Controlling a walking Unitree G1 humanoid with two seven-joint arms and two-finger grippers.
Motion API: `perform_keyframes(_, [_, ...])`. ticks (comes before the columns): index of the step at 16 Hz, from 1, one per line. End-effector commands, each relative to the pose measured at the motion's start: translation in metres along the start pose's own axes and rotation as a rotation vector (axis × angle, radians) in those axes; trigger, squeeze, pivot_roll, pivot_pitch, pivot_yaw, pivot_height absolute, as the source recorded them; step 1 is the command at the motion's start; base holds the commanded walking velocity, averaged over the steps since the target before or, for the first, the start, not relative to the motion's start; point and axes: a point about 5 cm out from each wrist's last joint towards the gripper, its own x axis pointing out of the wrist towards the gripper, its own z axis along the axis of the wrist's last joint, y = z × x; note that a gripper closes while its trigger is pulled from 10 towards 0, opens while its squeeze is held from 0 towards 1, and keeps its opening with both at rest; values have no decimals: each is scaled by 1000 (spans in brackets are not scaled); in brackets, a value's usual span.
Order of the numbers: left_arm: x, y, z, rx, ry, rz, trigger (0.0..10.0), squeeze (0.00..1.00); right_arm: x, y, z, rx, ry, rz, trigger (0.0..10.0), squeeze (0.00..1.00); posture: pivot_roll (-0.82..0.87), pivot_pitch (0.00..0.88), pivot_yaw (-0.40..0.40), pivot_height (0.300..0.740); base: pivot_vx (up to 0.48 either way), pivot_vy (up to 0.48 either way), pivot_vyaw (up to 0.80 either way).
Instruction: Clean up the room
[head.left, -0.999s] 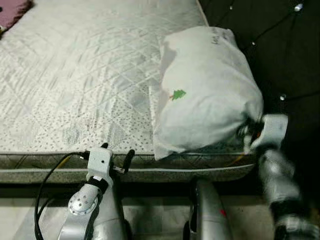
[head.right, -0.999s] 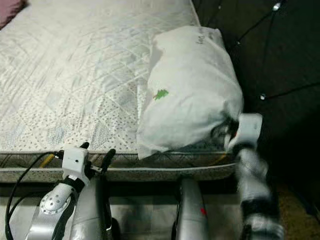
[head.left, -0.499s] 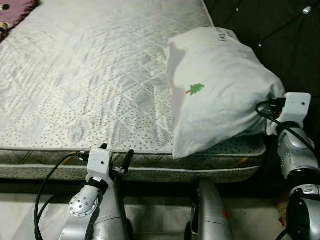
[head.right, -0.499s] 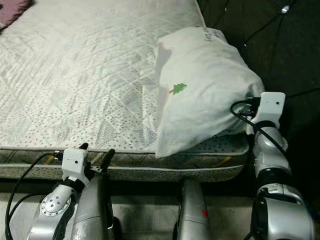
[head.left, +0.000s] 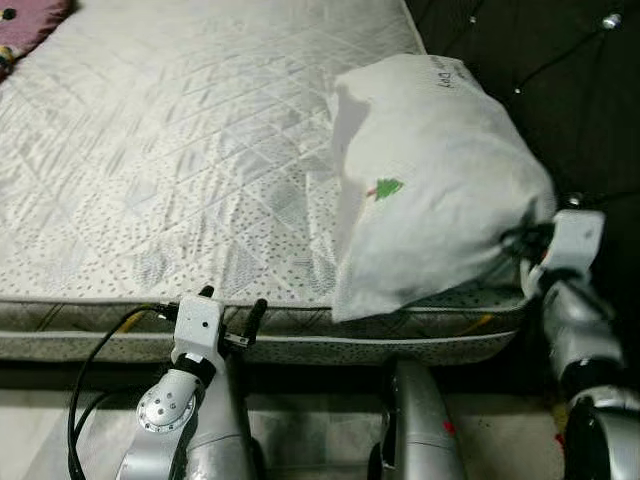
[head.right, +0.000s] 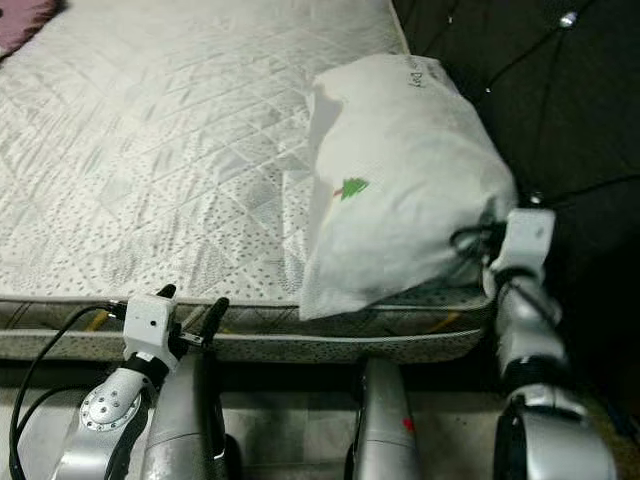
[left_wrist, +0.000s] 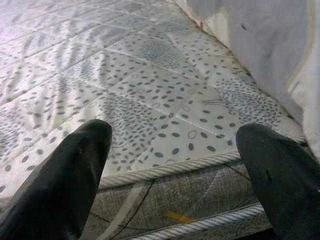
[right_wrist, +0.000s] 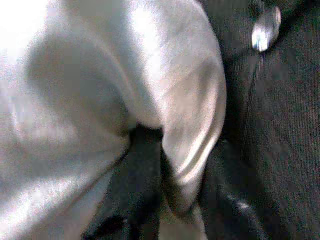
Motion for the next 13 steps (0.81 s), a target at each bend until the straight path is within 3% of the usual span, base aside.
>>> perform_keyframes(1, [-2, 0, -2, 1, 13, 3, 10000, 0, 0, 7, -4, -43, 40, 57, 10000, 1000, 44, 79, -13, 539, 0, 0, 0])
perform_keyframes(4, [-1, 1, -2, 3, 15, 2, 10000, 0, -7, -7, -19, -43, 124, -4, 10000, 1000, 36, 79, -16, 539, 0, 0, 0])
perform_keyframes(5, [-1, 1, -2, 2, 15, 3, 10000, 0, -8, -9, -17, -39, 101, -18, 10000, 1000, 36, 79, -16, 539, 0, 0, 0])
perform_keyframes(7, [-1, 0, -3, 2, 15, 1, 10000, 0, -9, -14, 2, -37, -44, -62, 10000, 1000, 32, 78, -14, 539, 0, 0, 0])
perform_keyframes(9, [-1, 0, -4, 3, 18, -1, 10000, 0, -15, -13, 13, -104, -134, -98, 10000, 1000, 26, 78, -16, 539, 0, 0, 0])
perform_keyframes(11, [-1, 1, -4, 4, 20, 1, 10000, 0, -21, -10, 11, -105, -151, -112, 10000, 1000, 27, 78, -17, 539, 0, 0, 0])
perform_keyframes(13, [-3, 2, -5, 4, 24, 6, 10000, 0, -37, -12, -1, -124, -126, -133, 10000, 1000, 27, 82, -24, 539, 0, 0, 0])
